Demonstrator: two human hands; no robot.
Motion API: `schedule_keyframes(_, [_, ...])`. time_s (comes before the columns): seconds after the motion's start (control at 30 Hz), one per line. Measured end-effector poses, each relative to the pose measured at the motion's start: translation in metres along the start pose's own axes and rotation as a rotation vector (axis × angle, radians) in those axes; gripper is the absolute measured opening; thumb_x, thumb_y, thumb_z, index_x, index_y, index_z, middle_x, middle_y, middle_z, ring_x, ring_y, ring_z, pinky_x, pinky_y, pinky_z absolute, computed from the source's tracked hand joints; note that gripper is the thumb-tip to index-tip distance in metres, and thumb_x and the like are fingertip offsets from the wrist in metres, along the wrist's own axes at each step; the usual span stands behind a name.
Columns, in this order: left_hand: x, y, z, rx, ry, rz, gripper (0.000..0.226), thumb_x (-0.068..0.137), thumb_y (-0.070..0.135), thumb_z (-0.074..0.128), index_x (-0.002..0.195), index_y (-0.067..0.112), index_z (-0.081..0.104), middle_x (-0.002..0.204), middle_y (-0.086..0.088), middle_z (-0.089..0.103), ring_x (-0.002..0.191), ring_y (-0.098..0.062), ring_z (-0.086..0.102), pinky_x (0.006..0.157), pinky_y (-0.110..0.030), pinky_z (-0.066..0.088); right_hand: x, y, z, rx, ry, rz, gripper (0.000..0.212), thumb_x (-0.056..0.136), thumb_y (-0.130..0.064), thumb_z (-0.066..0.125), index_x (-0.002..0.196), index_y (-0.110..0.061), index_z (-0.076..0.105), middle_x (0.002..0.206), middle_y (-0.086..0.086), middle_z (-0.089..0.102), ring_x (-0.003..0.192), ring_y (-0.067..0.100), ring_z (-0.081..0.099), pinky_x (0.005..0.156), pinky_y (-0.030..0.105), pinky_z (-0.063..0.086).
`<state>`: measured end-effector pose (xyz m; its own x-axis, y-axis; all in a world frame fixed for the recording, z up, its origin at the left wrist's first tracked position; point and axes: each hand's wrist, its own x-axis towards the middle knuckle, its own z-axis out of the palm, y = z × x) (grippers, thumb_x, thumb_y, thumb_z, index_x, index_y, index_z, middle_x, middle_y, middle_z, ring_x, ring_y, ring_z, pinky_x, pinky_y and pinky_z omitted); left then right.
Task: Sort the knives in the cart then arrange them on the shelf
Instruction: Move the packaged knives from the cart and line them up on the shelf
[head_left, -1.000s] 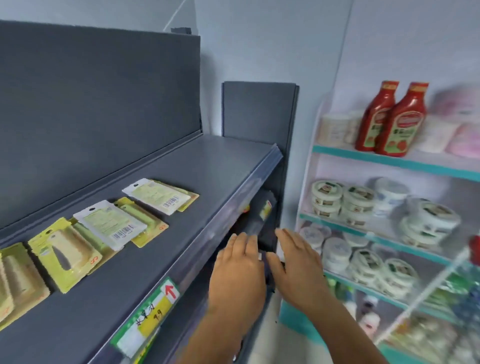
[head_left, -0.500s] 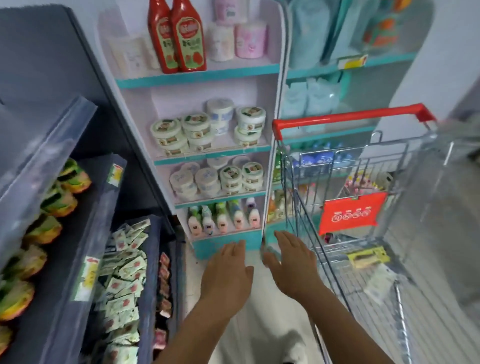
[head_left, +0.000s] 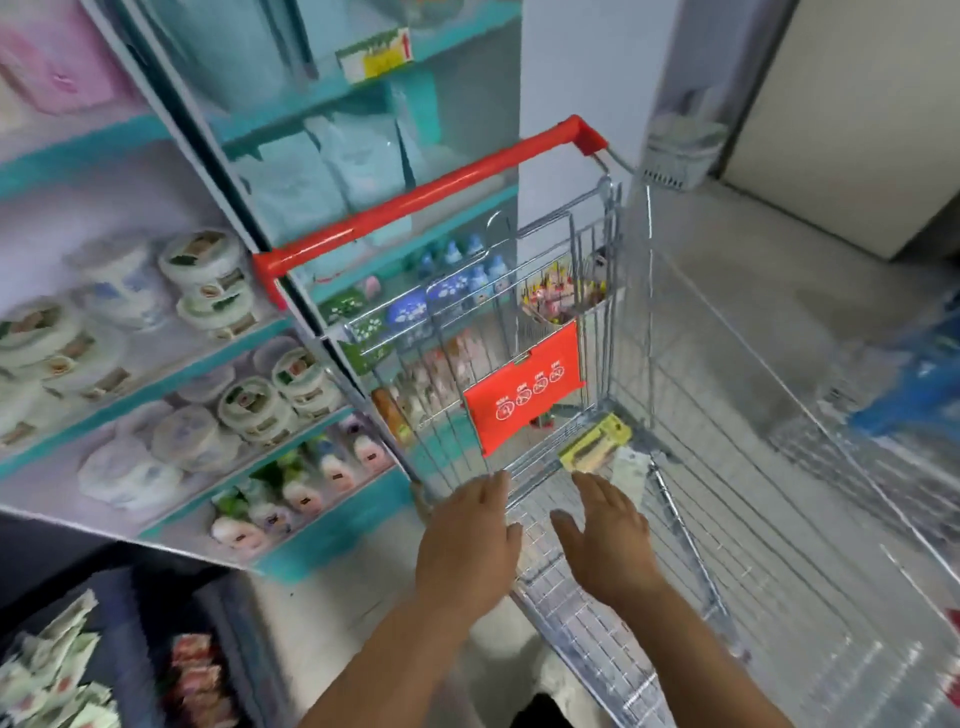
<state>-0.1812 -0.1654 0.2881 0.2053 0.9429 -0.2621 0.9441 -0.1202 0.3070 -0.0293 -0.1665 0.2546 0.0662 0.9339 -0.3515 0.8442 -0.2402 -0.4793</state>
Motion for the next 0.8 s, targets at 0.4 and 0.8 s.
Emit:
schedule_keyframes(0.4, [0.147, 0.037, 0.058, 0.097, -0.237, 0.164, 0.06, 0.099, 0.032, 0.041, 0.15, 0.013, 0.016, 0.148, -0.007, 0.036, 0.133, -0.022, 0.036, 0.111, -0.034, 0.03, 0.093, 0.087, -0.003, 0.16, -0.032, 0.345, 0.057, 0.097, -0.04, 0.043, 0.147, -0.019, 0.027, 0.152, 0.0, 0.031, 0.138, 0.022, 0.03, 0.112, 0.037, 0.024])
schedule_keyframes(0.8, [0.28, 0.028, 0.186, 0.151, -0.417, 0.185, 0.075, 0.094, 0.032, 0.05, 0.152, 0.012, 0.007, 0.138, -0.011, 0.04, 0.123, -0.029, 0.046, 0.098, -0.038, 0.039, 0.177, 0.156, 0.077, 0.334, 0.0, 0.58, 0.076, 0.092, -0.033, 0.056, 0.152, -0.027, 0.01, 0.156, -0.001, 0.015, 0.135, 0.025, 0.028, 0.107, 0.038, 0.034])
